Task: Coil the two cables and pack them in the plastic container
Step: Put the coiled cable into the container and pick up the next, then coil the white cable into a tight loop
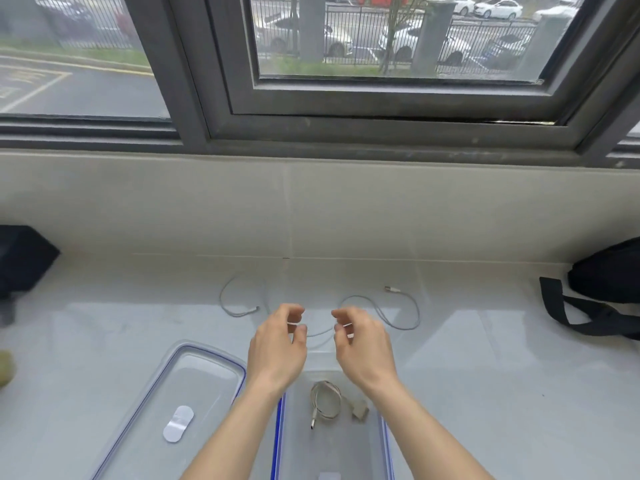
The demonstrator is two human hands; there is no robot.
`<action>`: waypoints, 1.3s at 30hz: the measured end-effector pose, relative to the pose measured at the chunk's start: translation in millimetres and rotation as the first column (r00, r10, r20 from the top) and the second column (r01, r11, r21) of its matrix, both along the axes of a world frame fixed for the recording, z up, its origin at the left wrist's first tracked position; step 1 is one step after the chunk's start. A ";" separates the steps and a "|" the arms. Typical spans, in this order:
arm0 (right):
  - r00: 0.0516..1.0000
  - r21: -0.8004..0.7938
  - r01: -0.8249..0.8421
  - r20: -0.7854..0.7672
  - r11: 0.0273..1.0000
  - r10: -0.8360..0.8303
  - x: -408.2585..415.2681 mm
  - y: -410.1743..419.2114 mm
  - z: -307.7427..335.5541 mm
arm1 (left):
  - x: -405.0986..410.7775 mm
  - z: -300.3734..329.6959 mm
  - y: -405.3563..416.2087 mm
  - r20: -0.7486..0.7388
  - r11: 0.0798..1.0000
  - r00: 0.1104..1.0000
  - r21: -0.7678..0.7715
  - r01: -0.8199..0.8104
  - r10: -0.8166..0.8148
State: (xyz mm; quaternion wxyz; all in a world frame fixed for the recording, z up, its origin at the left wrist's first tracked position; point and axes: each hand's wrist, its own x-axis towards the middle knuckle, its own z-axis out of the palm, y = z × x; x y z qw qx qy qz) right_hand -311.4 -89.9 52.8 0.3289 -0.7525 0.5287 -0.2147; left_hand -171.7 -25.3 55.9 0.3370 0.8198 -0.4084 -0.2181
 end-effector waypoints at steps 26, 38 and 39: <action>0.735 0.074 0.003 -0.676 0.997 0.048 -46.1 -130.0 -83.1 | 15.9 -82.2 -100.7 0.012 0.826 0.918 0.443 0.349 -0.395; 0.969 0.078 -0.031 -0.242 0.996 0.049 -30.8 -134.2 -37.0 | 1.4 -31.3 -131.6 0.187 0.887 0.867 0.125 0.445 -0.461; 0.985 0.099 -0.034 -0.165 0.995 0.050 -27.1 -134.7 -25.4 | 2.5 -21.5 -135.3 0.205 0.871 0.847 0.087 0.483 -0.490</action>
